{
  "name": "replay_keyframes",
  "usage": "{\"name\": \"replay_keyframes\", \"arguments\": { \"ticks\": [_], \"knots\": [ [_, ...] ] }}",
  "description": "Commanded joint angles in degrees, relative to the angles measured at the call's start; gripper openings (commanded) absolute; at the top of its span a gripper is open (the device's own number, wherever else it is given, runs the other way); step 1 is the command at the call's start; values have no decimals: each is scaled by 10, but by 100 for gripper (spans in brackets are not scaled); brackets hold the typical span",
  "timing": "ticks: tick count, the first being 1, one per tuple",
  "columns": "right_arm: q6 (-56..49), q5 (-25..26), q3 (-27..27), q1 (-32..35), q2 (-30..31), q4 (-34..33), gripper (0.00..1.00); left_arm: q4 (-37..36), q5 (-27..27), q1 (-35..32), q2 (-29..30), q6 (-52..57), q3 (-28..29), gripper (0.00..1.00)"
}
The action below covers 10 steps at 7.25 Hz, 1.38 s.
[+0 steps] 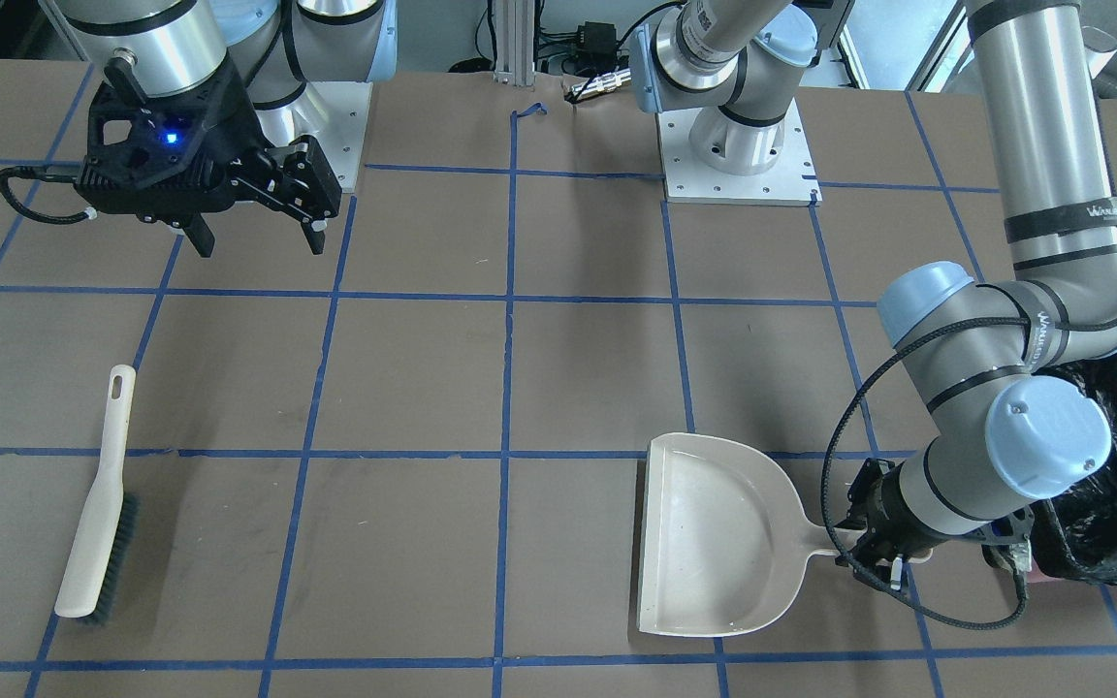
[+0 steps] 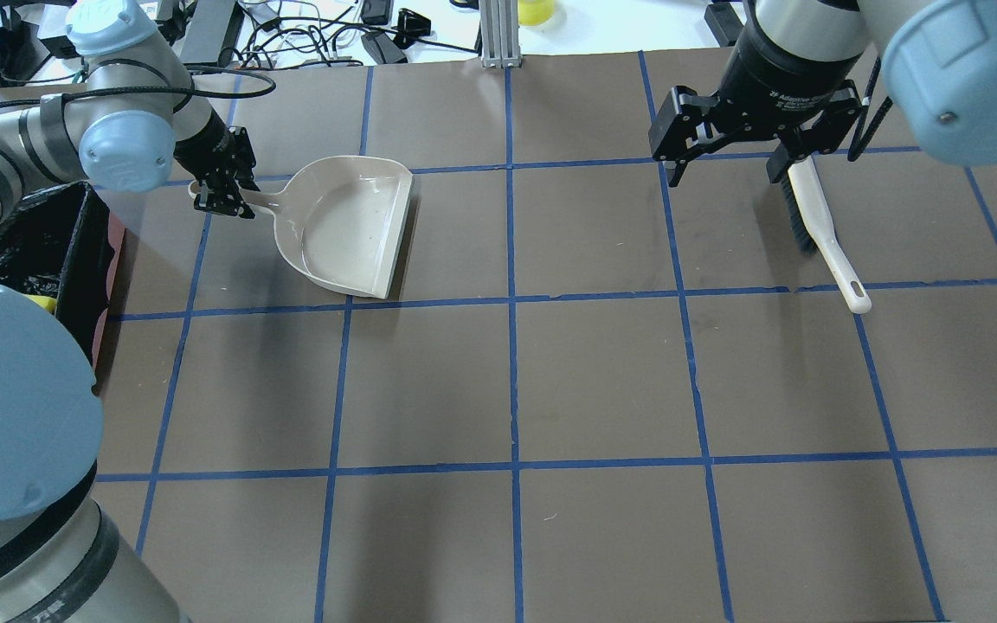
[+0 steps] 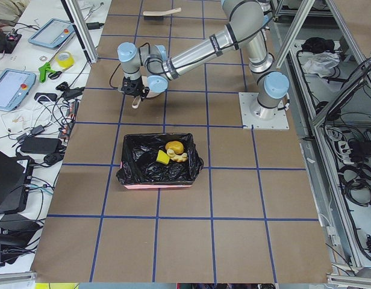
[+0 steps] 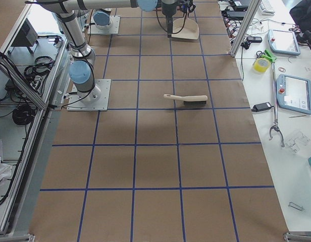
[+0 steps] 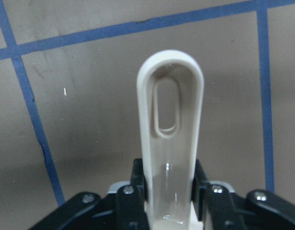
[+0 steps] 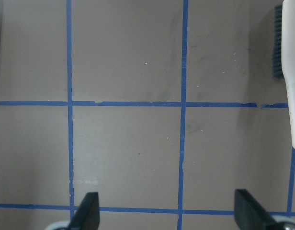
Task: Sweep and dump trash into bin
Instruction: 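Lower the dustpan to the table and open the left gripper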
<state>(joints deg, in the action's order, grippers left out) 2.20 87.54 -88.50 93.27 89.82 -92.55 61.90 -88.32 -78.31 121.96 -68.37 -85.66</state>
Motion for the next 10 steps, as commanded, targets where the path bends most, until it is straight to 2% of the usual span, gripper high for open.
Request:
{"name": "replay_keyframes", "arguments": {
  "ticks": [1, 7, 10],
  "knots": [
    [0, 0, 0, 0, 0, 0, 100, -12, 0, 0, 6, 22, 1, 0],
    [-5, 0, 0, 0, 1, 1, 100, -14, -5, 0, 26, -9, 26, 0],
    [-14, 1, 0, 1, 0, 0, 100, -14, -4, 0, 26, -5, 20, 0]
  ]
}}
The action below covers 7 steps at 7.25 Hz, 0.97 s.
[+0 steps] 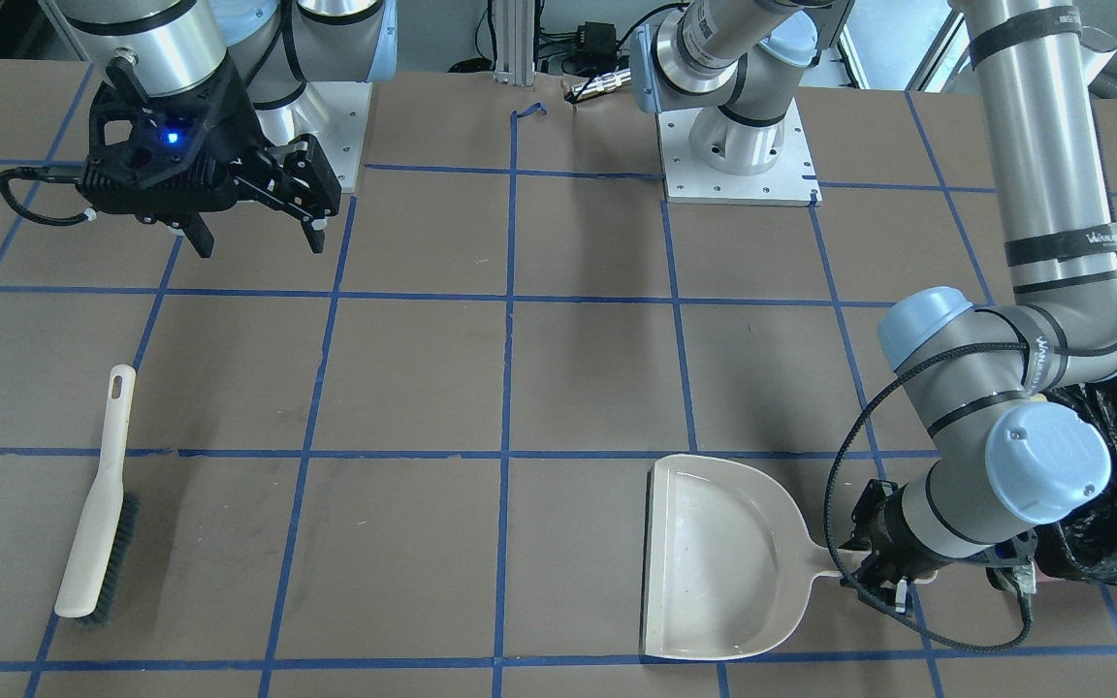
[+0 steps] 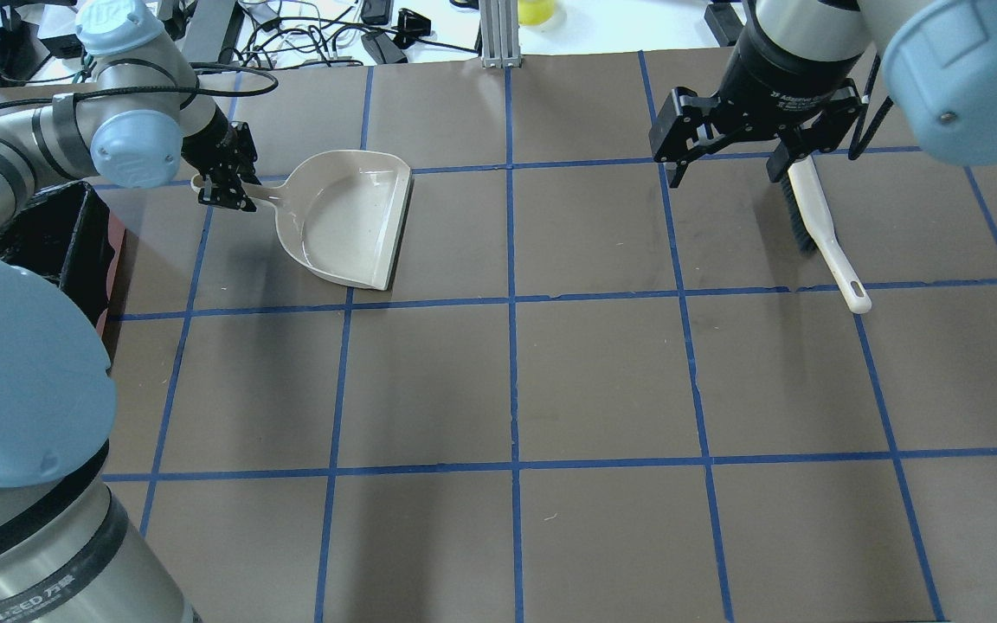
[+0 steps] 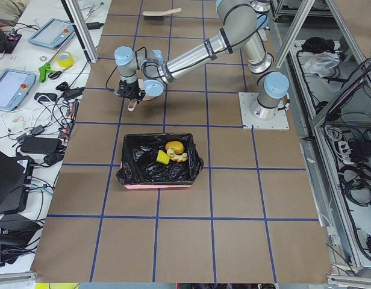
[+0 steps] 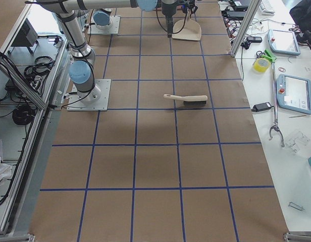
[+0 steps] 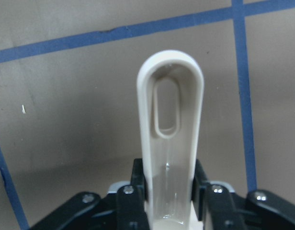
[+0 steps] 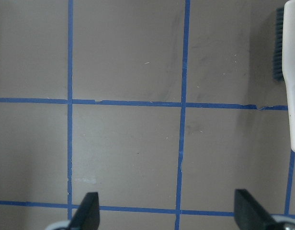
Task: Sweep and dump trash into bin
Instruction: 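Lower the dustpan to the table and open the left gripper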
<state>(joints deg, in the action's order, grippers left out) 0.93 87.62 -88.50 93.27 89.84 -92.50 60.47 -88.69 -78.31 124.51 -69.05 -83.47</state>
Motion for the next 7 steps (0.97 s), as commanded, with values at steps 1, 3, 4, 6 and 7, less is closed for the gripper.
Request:
{"name": "replay_keyframes", "arguments": {
  "ticks": [1, 3, 4, 6, 7],
  "knots": [
    [-1, 0, 0, 0, 0, 0, 100, 0, 0, 0, 1, 1, -3, 0],
    [-1, 0, 0, 1, 0, 0, 100, 0, 0, 0, 1, 2, -2, 0],
    [-1, 0, 0, 0, 0, 0, 100, 0, 0, 0, 0, 5, -2, 0],
    [-1, 0, 0, 0, 0, 0, 100, 0, 0, 0, -1, 1, -5, 3],
    [-1, 0, 0, 0, 0, 0, 100, 0, 0, 0, -4, -4, -5, 6]
  ]
}}
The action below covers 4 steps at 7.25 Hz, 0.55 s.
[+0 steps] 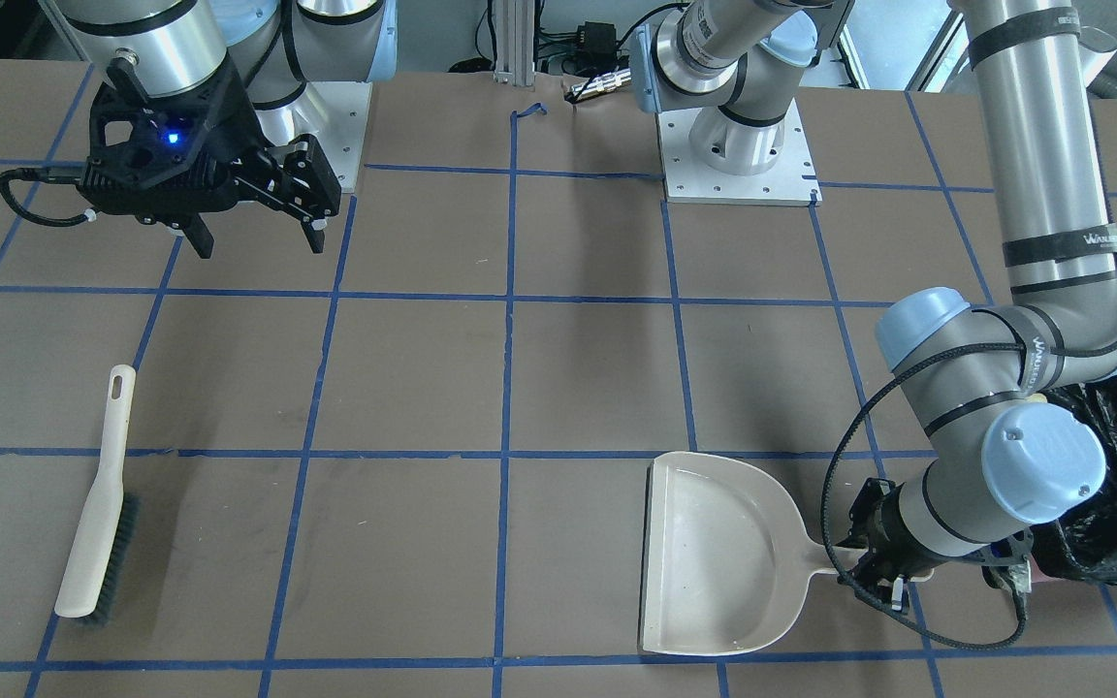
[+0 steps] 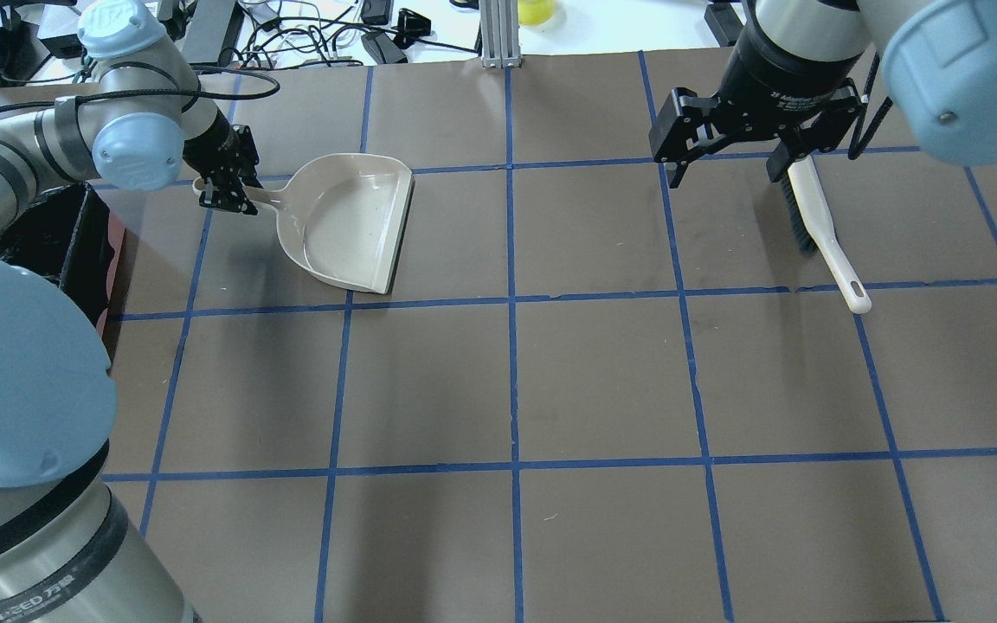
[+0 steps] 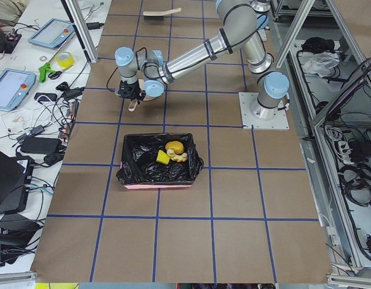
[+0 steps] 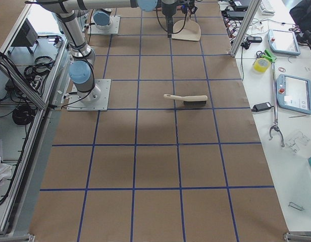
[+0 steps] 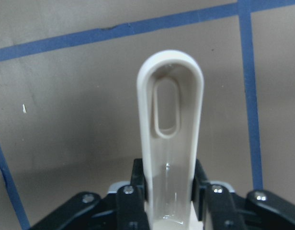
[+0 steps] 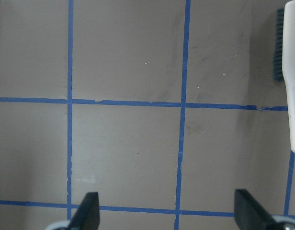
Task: Sweep and dump trash into bin
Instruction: 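Lower the dustpan to the table and open the left gripper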
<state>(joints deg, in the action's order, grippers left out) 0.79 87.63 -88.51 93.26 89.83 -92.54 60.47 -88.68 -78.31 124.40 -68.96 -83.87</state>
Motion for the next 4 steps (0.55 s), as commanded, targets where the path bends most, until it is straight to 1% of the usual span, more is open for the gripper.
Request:
{"name": "replay_keyframes", "arguments": {
  "ticks": [1, 2, 3, 4],
  "knots": [
    [0, 0, 0, 0, 0, 0, 100, 0, -1, 0, -3, -5, -2, 11],
    [0, 0, 0, 1, 0, 0, 100, 0, 4, 0, -5, -8, -4, 31],
    [0, -1, 0, 0, 0, 0, 100, 0, 4, 0, -7, -9, -9, 34],
    [0, -1, 0, 0, 0, 0, 100, -1, 4, 0, -12, -9, -22, 41]
  ]
}}
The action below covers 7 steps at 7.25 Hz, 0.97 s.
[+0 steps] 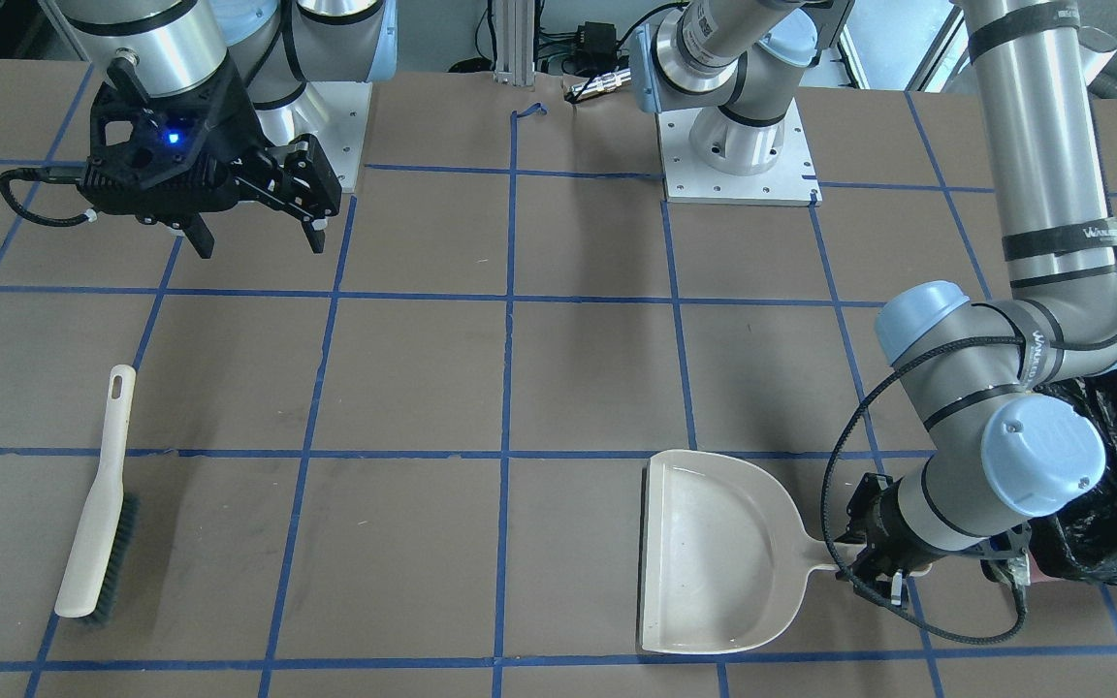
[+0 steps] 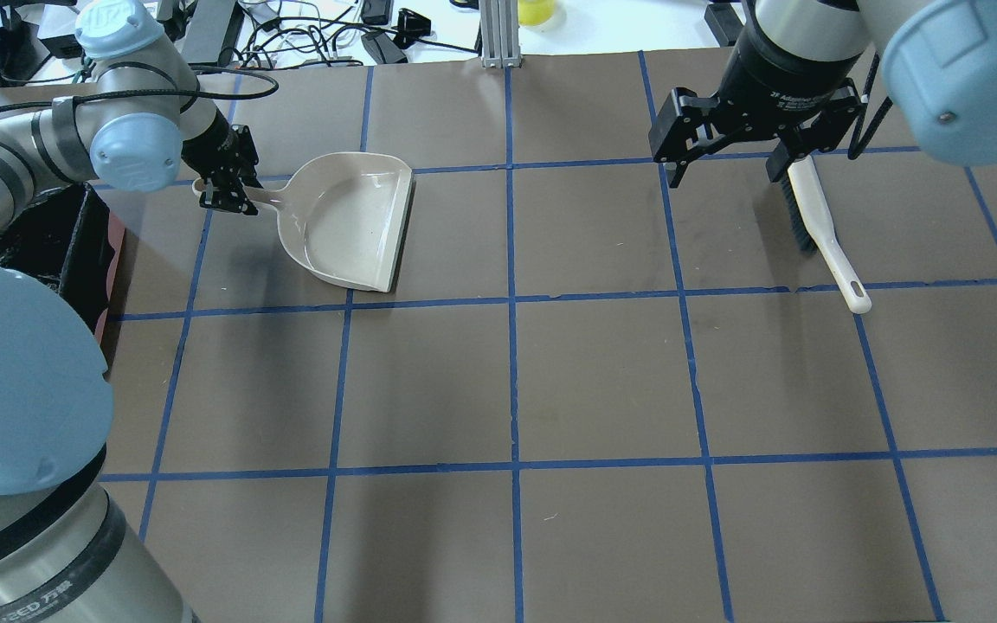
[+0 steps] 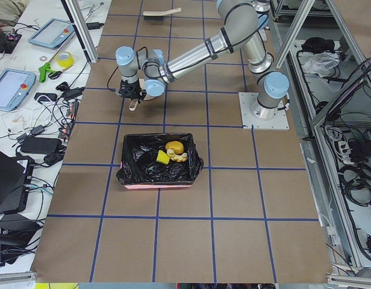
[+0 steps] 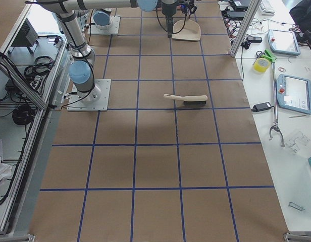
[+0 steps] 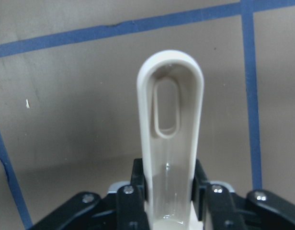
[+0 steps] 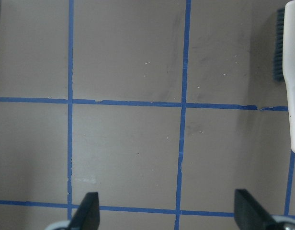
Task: Sweep and dump trash into bin
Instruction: 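Lower the dustpan to the table and open the left gripper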
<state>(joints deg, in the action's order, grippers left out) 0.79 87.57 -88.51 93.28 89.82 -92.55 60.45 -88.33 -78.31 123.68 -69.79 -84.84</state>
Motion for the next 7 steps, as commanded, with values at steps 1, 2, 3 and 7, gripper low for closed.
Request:
{"name": "replay_keyframes", "arguments": {
  "ticks": [1, 2, 3, 7],
  "knots": [
    [0, 0, 0, 0, 0, 0, 100, -1, 0, 1, -5, -1, -15, 47],
    [0, 0, 0, 0, 0, 0, 100, -1, 0, 0, -5, 3, -15, 86],
    [0, 0, 0, 0, 0, 0, 100, 0, 0, 0, -12, 10, -14, 96],
    [0, 0, 0, 0, 0, 0, 100, 10, -5, 3, -60, 108, -7, 98]
  ]
}}
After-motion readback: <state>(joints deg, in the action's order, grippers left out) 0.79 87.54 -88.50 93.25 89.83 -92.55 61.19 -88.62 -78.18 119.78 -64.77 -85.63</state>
